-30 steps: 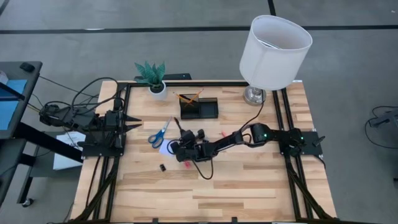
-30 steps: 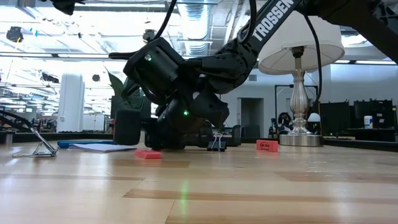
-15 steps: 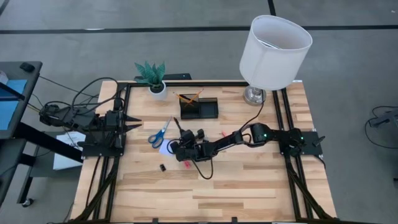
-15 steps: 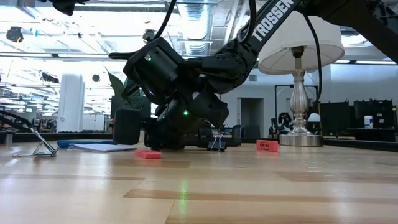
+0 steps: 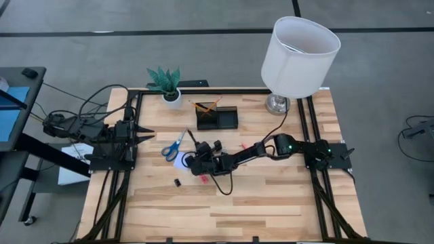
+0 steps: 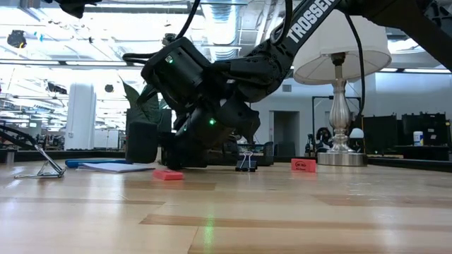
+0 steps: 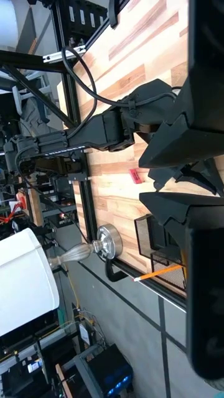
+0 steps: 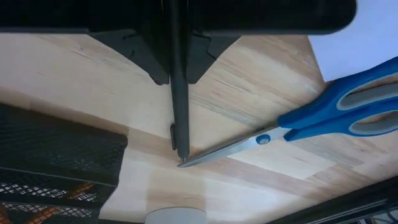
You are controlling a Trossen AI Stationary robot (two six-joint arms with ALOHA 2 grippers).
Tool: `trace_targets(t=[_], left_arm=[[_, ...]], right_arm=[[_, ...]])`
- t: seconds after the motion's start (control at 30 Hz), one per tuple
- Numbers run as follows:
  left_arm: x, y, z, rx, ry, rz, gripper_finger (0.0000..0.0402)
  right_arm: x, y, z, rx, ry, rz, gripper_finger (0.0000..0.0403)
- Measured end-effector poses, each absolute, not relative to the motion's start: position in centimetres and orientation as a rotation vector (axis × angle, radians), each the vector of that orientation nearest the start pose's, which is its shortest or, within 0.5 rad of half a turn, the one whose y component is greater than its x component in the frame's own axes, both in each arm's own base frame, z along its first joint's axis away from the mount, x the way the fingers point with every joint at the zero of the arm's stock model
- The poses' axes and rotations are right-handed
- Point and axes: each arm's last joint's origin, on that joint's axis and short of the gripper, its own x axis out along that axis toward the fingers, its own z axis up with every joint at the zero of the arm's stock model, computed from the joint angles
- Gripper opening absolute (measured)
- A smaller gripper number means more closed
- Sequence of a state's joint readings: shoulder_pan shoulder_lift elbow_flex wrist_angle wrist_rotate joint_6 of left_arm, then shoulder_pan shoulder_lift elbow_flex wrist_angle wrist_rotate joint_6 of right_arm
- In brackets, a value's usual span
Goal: Pick and place office supplies into organizer
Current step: Put the black ball pen into the desk organizer
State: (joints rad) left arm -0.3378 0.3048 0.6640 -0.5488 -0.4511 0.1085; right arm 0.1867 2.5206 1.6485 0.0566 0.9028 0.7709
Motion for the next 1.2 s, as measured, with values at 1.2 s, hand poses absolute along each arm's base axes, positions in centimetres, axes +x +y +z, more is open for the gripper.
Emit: trace_targets(t=[1.2], left_arm=[[6.9, -1.1, 30.7, 0.191, 0.182, 0.102, 0.0066]], right_arm=[[49.2, 8.4, 8.2, 0.196, 0.373, -0.86, 0.0026]])
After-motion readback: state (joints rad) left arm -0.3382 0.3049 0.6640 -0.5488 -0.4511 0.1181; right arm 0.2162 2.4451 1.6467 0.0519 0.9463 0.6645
